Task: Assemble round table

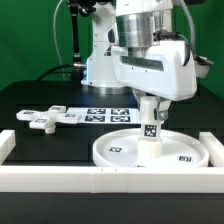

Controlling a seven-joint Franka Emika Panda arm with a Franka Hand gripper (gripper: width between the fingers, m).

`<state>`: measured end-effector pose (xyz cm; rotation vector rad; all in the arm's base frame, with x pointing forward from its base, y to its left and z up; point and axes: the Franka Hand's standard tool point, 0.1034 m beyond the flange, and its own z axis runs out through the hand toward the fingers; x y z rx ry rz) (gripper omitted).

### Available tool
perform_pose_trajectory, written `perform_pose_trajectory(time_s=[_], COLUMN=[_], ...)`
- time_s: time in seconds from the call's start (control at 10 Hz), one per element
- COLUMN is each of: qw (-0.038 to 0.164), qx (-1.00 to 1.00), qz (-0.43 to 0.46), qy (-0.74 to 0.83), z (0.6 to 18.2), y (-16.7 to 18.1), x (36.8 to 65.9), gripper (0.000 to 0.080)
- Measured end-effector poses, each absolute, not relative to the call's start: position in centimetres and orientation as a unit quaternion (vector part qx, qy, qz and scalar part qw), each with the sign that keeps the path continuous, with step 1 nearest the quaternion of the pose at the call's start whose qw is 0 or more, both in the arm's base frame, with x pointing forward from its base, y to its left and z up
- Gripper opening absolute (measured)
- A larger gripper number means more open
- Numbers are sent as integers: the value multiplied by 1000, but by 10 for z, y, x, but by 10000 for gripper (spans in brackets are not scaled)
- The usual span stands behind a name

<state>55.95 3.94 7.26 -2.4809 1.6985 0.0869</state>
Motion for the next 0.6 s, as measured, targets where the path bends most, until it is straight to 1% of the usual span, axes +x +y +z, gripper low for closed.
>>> perform_pose_trajectory(time_s=[0.1,0.2,0.3,0.6], qw=[67,68,68,71], qx=[-831,-843,-855,-914], qz=[28,27,25,16], qy=[551,534,514,400], z=[73,73,73,72], y=[40,40,40,41], x=[559,559,560,559], gripper=[407,562,622,644])
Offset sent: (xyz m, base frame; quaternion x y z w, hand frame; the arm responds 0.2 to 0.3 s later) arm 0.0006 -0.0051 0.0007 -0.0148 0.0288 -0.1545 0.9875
